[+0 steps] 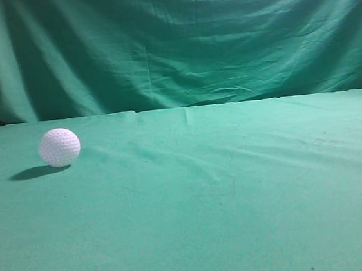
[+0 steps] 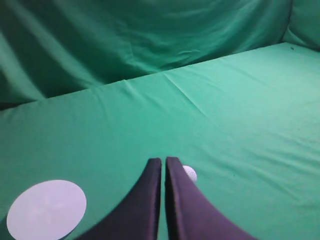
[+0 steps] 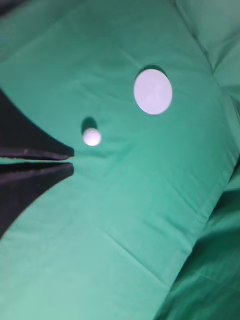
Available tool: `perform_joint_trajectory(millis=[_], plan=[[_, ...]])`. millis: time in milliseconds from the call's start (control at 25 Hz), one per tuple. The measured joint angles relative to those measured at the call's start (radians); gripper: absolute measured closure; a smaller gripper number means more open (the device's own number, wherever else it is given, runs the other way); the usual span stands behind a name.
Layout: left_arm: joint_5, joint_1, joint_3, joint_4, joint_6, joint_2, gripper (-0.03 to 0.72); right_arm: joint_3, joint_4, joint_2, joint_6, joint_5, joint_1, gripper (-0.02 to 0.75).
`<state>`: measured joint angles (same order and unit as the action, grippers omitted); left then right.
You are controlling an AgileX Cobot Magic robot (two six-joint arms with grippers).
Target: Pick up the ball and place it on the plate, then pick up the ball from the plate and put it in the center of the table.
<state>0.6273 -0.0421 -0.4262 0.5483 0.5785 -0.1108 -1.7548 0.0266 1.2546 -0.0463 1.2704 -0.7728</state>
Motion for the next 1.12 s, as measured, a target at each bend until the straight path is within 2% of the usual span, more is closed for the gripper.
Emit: perform_joint_trajectory(millis=[160, 440, 680, 800, 1000, 1120], plan=[[0.009, 0.000, 0.026, -0.020, -0.013, 0.018, 0.688, 0.223, 0.008, -0.176, 0.017, -0.049, 0.000, 0.738], [0.016, 0.000, 0.033, -0.055, -0.024, 0.018, 0.688, 0.713, 0.051, -0.499, 0.024, -0.362, 0.000, 0.738], [0.018, 0.000, 0.033, -0.068, -0.024, 0.018, 0.688, 1.049, 0.086, -0.712, 0.024, -0.595, 0.000, 0.738], [0.018, 0.000, 0.033, -0.068, -0.024, 0.018, 0.688, 1.126, 0.089, -0.760, 0.024, -0.668, 0.000, 0.738], [0.018, 0.000, 0.033, -0.068, -0.024, 0.018, 0.688, 1.287, 0.125, -0.836, 0.026, -0.876, 0.000, 0.738], [0.018, 0.000, 0.033, -0.068, -0.024, 0.018, 0.688, 1.321, 0.134, -0.846, 0.026, -0.941, 0.000, 0.738]])
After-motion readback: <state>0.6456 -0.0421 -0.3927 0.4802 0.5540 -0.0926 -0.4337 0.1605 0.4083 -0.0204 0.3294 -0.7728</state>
